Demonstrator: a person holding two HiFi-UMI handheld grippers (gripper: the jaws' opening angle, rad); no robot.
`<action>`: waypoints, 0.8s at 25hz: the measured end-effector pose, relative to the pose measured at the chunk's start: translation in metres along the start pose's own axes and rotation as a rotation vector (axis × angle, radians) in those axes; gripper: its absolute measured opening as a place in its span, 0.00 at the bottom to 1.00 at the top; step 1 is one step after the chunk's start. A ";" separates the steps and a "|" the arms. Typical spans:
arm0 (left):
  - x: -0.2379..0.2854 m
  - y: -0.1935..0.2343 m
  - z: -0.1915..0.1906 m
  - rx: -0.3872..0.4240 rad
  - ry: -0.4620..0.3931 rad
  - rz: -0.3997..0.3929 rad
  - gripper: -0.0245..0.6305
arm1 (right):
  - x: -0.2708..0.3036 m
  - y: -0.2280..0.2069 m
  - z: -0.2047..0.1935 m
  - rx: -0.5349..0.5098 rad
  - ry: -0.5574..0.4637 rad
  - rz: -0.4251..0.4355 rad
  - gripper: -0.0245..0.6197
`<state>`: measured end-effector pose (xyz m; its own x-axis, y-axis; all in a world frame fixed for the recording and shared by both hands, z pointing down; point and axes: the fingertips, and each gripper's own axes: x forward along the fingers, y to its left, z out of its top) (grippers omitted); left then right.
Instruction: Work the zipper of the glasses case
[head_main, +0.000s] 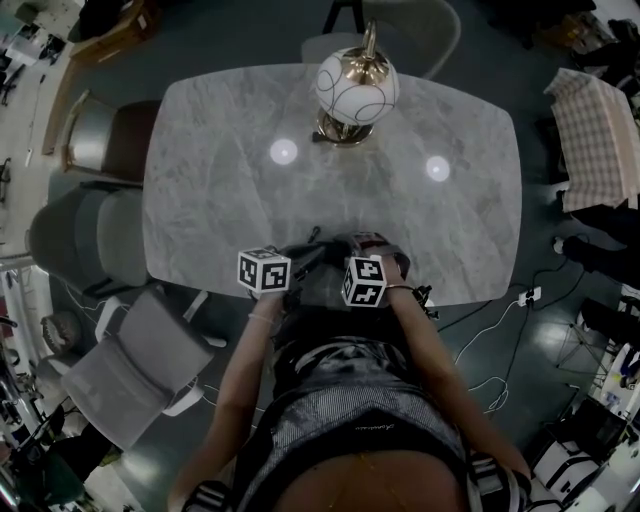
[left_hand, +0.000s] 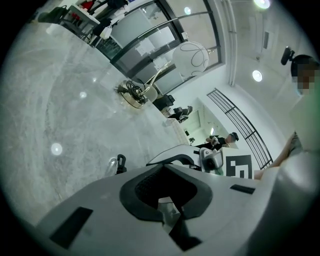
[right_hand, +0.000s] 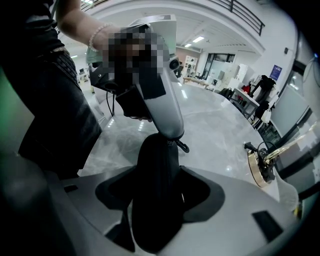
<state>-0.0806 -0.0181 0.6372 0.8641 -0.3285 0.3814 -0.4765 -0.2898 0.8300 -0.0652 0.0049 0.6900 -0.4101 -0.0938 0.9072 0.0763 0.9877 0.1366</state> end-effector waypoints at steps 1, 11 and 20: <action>0.001 0.001 0.000 0.000 0.000 0.009 0.05 | 0.000 0.000 0.000 -0.001 -0.002 0.001 0.51; -0.002 0.005 -0.002 -0.005 -0.021 0.040 0.05 | -0.024 0.002 -0.014 0.130 -0.071 0.023 0.51; 0.001 0.004 -0.001 -0.023 -0.025 0.046 0.05 | -0.036 0.000 -0.036 0.124 -0.088 0.043 0.51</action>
<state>-0.0810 -0.0184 0.6412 0.8369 -0.3636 0.4092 -0.5115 -0.2534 0.8211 -0.0180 0.0040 0.6717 -0.4874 -0.0449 0.8720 -0.0147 0.9990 0.0432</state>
